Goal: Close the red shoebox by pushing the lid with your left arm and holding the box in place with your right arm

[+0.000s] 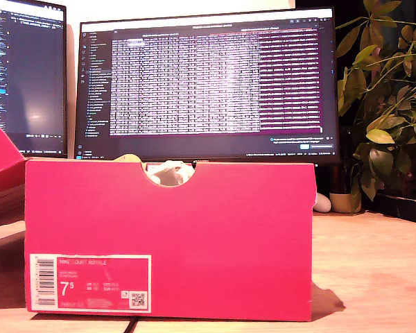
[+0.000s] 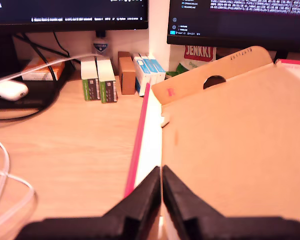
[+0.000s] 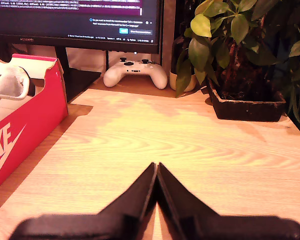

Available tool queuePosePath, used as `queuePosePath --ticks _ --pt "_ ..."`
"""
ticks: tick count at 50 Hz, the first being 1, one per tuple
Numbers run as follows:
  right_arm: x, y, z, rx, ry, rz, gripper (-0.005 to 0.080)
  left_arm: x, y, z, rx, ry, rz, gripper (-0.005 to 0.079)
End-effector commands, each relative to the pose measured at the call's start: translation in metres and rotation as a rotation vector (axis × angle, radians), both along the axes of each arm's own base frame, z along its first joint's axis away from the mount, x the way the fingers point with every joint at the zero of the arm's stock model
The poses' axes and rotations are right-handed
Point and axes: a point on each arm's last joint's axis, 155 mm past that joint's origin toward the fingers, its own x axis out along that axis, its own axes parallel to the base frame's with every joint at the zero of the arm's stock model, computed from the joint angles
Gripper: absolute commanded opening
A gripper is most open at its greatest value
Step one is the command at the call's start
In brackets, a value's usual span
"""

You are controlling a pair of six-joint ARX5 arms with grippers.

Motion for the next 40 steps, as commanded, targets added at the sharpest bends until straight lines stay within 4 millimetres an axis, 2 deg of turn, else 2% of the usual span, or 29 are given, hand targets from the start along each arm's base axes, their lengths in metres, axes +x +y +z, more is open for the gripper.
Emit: queuePosePath --ticks 1,9,10,11,14,20,28,35,40 --pt "0.0 0.001 0.003 -0.001 -0.013 0.006 -0.0012 0.0 -0.001 -0.016 -0.052 0.031 0.006 -0.0019" --pt "0.001 0.003 0.006 0.135 -0.015 -0.008 -0.0012 0.002 -0.011 0.0 -0.153 -0.017 -0.033 -0.0019" --pt "0.001 0.003 0.008 0.227 -0.012 -0.021 -0.0012 0.002 -0.012 0.003 -0.169 -0.026 -0.035 -0.0019" --pt "0.001 0.003 0.009 0.227 -0.018 -0.019 -0.0012 0.002 -0.012 0.007 -0.172 -0.035 -0.037 -0.0019" --pt "0.002 0.004 0.017 0.337 -0.037 -0.023 -0.0012 0.002 -0.012 0.017 -0.211 -0.056 -0.035 -0.0019" --pt "0.0 0.018 0.034 0.399 -0.072 0.055 -0.0012 -0.001 -0.012 0.041 -0.228 -0.104 -0.038 -0.0019" --pt "-0.003 0.026 0.036 0.426 -0.027 0.091 -0.0012 -0.004 -0.012 0.065 -0.228 -0.129 -0.039 -0.0019" --pt "-0.004 0.026 0.039 0.423 0.028 0.08 -0.0012 -0.003 -0.015 0.068 -0.234 -0.073 -0.052 -0.0019" --pt "-0.003 0.026 0.051 0.396 0.04 0.082 -0.0012 0.001 -0.016 0.069 -0.235 -0.033 -0.052 -0.0019"
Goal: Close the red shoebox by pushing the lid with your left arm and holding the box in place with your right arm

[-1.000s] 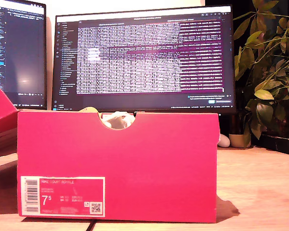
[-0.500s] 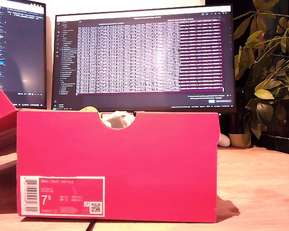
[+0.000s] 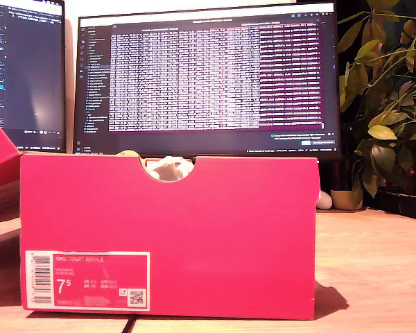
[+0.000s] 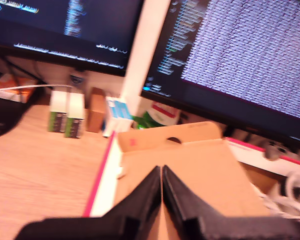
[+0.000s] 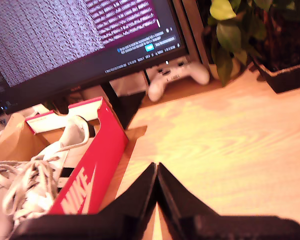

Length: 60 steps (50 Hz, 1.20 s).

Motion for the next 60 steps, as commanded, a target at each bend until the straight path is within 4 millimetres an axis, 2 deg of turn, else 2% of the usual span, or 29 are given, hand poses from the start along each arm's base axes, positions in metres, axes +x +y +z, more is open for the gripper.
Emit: queuePosePath --ticks 1,9,17,22,28,34,45,60 --pt "0.002 0.002 0.015 -0.014 -0.009 0.011 -0.0012 0.004 0.002 -0.005 -0.002 0.041 0.007 -0.0019" --pt "0.011 0.003 0.018 -0.018 0.08 0.017 -0.0012 0.014 0.004 0.006 -0.004 0.092 0.005 -0.0019" --pt "0.024 0.01 0.021 -0.124 0.138 0.084 -0.0012 0.026 0.01 0.015 -0.006 0.154 -0.003 -0.0019" --pt "0.033 0.014 0.022 -0.149 0.17 0.121 -0.0012 0.033 0.005 0.02 -0.001 0.18 -0.071 -0.0019" --pt "0.043 0.021 0.018 -0.154 0.201 0.167 -0.0012 0.038 0.013 0.022 0.0 0.194 -0.087 -0.0019" --pt "0.049 0.029 0.01 -0.137 0.224 0.211 -0.0012 0.045 0.025 0.011 0.0 0.234 -0.059 -0.0019" --pt "0.057 0.046 -0.014 -0.141 0.286 0.291 -0.0012 0.051 0.029 -0.026 -0.05 0.365 -0.105 -0.0019" --pt "0.069 0.072 -0.037 -0.155 0.319 0.376 -0.0012 0.065 0.073 -0.061 -0.061 0.537 -0.039 -0.0019"
